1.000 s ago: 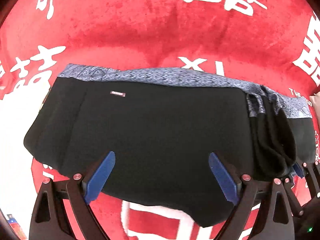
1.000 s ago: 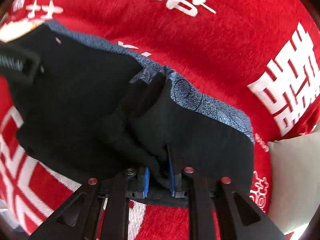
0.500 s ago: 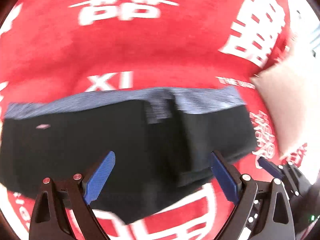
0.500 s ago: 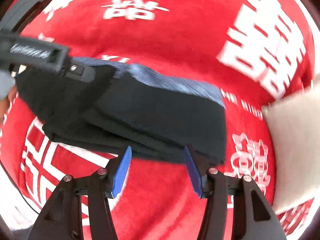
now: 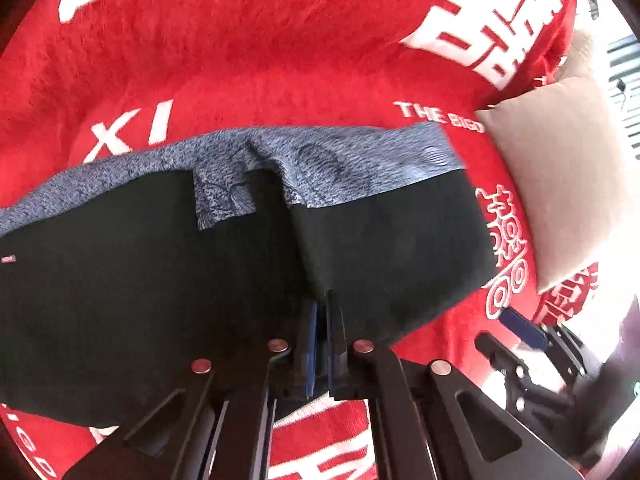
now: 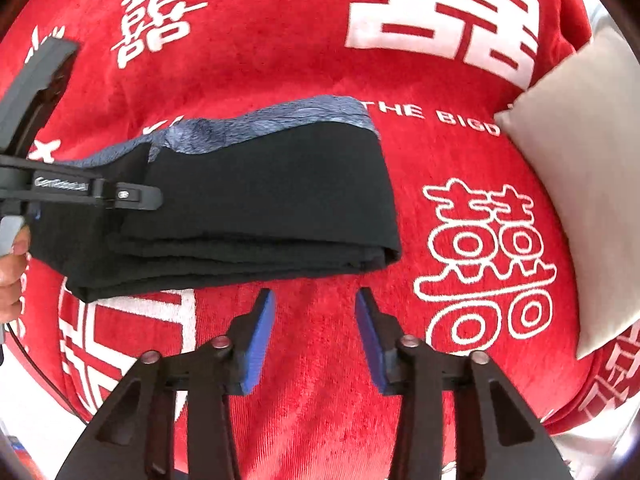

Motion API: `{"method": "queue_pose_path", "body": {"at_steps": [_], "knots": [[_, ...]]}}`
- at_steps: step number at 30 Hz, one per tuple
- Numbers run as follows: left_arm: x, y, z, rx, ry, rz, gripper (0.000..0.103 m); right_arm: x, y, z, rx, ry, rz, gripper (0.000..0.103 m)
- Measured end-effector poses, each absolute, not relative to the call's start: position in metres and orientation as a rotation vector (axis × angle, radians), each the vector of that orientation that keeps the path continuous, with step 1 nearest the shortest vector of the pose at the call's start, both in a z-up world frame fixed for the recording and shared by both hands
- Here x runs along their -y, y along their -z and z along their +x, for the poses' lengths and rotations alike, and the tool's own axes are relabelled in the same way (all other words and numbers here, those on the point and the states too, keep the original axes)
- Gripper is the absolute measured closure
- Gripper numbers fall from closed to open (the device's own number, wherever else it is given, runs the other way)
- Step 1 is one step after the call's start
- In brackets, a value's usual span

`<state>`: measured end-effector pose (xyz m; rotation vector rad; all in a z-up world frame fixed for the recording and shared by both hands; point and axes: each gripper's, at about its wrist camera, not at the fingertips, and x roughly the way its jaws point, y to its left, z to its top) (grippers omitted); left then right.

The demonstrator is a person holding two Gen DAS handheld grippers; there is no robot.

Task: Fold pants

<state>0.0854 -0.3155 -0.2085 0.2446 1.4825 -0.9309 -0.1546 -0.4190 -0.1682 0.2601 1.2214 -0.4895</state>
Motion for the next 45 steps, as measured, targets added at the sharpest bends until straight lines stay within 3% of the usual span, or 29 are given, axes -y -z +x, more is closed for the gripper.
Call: {"method": "queue_pose_path", "body": {"at_steps": [10, 17, 22, 29, 32, 35, 37, 40, 41, 42, 43, 45], "knots": [[0.298, 0.222, 0.06, -1.42, 0.886, 0.313, 0.098, 0.449, 0.159, -0.156, -1.172, 0.472, 0.372, 0.06], [0.298, 0.223, 0.06, -1.414, 0.87, 0.303, 0.098, 0.519, 0.163, -0.117, -1.087, 0.488, 0.564, 0.06], [0.296, 0.223, 0.061, -1.418, 0.86, 0.288, 0.098, 0.561, 0.184, -0.071, -1.089, 0.488, 0.646, 0.063], [0.296, 0.224, 0.061, -1.418, 0.852, 0.279, 0.098, 0.611, 0.243, -0.062, -1.091, 0.272, 1.071, 0.062], [0.297, 0.223, 0.062, -1.426, 0.846, 0.283, 0.098, 0.623, 0.256, -0.069, -1.069, 0.248, 1.207, 0.078], [0.299, 0.223, 0.062, -1.419, 0.848, 0.296, 0.098, 0.625, 0.252, -0.081, -1.038, 0.261, 1.197, 0.084], [0.3, 0.224, 0.06, -1.409, 0.846, 0.307, 0.098, 0.626, 0.254, -0.081, -1.056, 0.286, 1.173, 0.083], [0.3, 0.22, 0.059, -1.402, 0.825, 0.305, 0.098, 0.618, 0.248, -0.075, -1.076, 0.336, 1.115, 0.073], [0.3, 0.219, 0.059, -1.399, 0.817, 0.306, 0.093, 0.613, 0.24, -0.073, -1.086, 0.361, 1.066, 0.073], [0.299, 0.216, 0.058, -1.388, 0.791, 0.32, 0.075, 0.602, 0.226, -0.07, -1.101, 0.387, 0.983, 0.073], [0.297, 0.214, 0.058, -1.373, 0.757, 0.332, 0.048, 0.591, 0.216, -0.068, -1.106, 0.381, 0.926, 0.073], [0.289, 0.207, 0.059, -1.346, 0.725, 0.313, 0.036, 0.565, 0.199, -0.064, -1.116, 0.342, 0.821, 0.073]]}}
